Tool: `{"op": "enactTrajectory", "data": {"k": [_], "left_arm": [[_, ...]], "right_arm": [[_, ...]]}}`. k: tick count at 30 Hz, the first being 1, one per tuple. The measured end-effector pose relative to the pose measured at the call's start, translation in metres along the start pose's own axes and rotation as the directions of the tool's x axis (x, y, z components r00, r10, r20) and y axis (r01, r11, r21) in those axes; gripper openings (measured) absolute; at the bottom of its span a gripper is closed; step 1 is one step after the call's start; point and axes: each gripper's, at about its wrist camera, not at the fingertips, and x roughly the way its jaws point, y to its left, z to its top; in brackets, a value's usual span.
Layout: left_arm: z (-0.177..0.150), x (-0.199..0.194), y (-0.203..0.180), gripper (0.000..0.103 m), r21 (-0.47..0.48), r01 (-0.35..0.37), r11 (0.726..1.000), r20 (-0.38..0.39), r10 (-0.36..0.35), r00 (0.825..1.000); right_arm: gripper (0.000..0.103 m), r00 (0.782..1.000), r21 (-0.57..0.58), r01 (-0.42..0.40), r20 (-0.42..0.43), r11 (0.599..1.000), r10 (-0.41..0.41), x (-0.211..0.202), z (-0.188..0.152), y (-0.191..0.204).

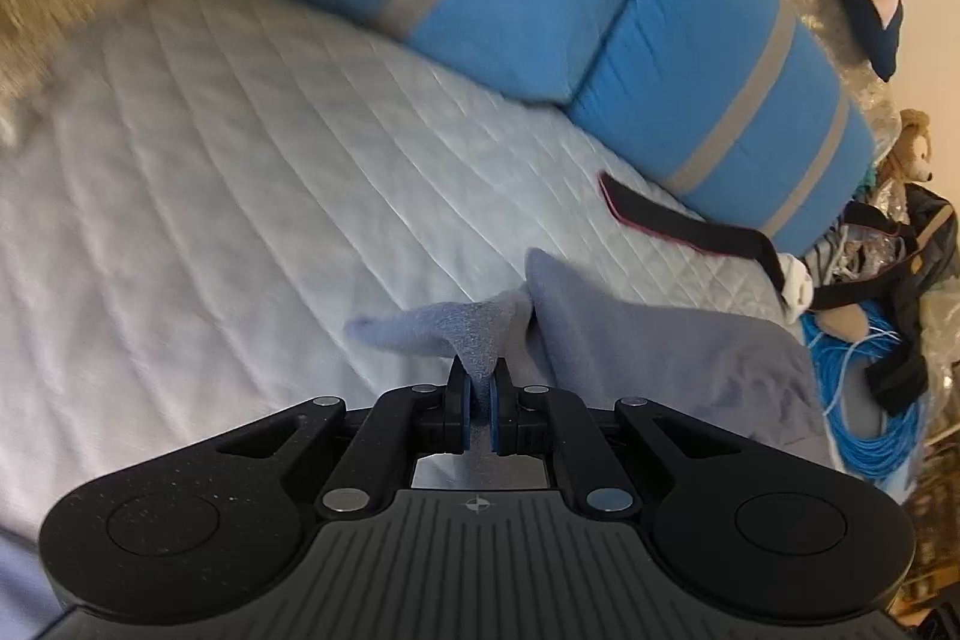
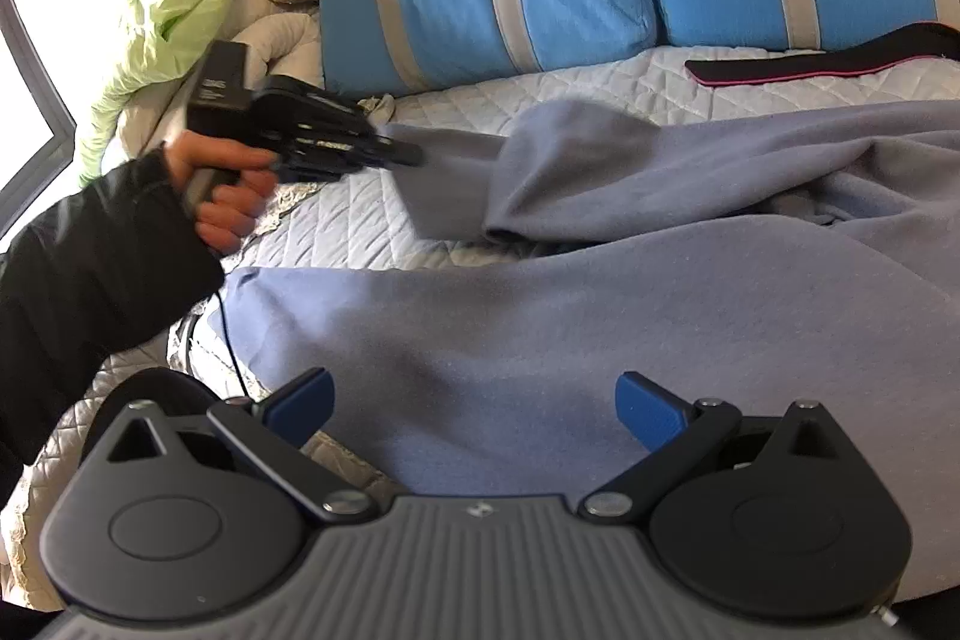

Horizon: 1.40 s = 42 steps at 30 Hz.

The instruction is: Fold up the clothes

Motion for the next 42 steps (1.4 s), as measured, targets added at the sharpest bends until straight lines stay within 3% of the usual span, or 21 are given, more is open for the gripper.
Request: {"op": "enactTrajectory", "data": {"k": [7,13,20,26,28,30,32,35,38,42], "left_arm": [[0.024,-0.065,0.028,0.005,-0.021,-0.104,0.994,0.056,0.105,0.993],[0.033,-0.095,0.038,0.005,-0.069,-0.126,0.99,0.081,0.131,0.988],[0.028,-0.064,0.0,0.005,-0.078,-0.15,0.986,0.057,0.155,0.986],[0.024,-0.003,-0.064,0.005,-0.033,-0.075,0.997,0.015,0.075,0.997],[0.024,0.017,-0.086,0.011,-0.013,-0.014,1.0,-0.006,0.014,1.0],[0.022,0.031,-0.103,0.034,0.007,0.077,0.997,-0.024,-0.077,0.997],[0.019,0.041,-0.117,0.052,0.027,0.17,0.985,-0.039,-0.169,0.985],[0.015,0.041,-0.125,0.063,0.049,0.256,0.965,-0.048,-0.254,0.966],[0.015,0.033,-0.12,0.069,0.062,0.243,0.968,-0.027,-0.241,0.97],[0.018,0.031,-0.097,0.069,0.036,0.114,0.993,-0.006,-0.114,0.994]], "right_arm": [[0.103,1.0,-0.007,-0.002,-0.003,1.0,0.002,-0.004,-0.001,0.001],[0.103,1.0,-0.023,-0.006,-0.004,1.0,0.006,-0.006,-0.003,0.005],[0.103,1.0,-0.029,-0.004,-0.008,1.0,0.003,-0.007,-0.003,0.007],[0.103,1.0,-0.034,-0.004,-0.003,0.999,0.004,-0.014,-0.005,0.005],[0.103,1.0,-0.03,-0.004,0.001,1.0,0.004,-0.017,-0.005,0.003],[0.103,1.0,-0.024,-0.003,0.006,1.0,0.004,-0.02,-0.006,0.0],[0.103,1.0,-0.014,-0.002,0.009,1.0,0.002,-0.023,-0.009,-0.004],[0.103,1.0,0.0,0.006,0.011,1.0,-0.006,-0.025,-0.011,-0.011],[0.103,1.0,0.019,0.011,0.011,1.0,-0.012,-0.026,-0.013,-0.019],[0.103,1.0,0.029,0.006,0.01,1.0,-0.006,-0.024,-0.016,-0.021]]}}
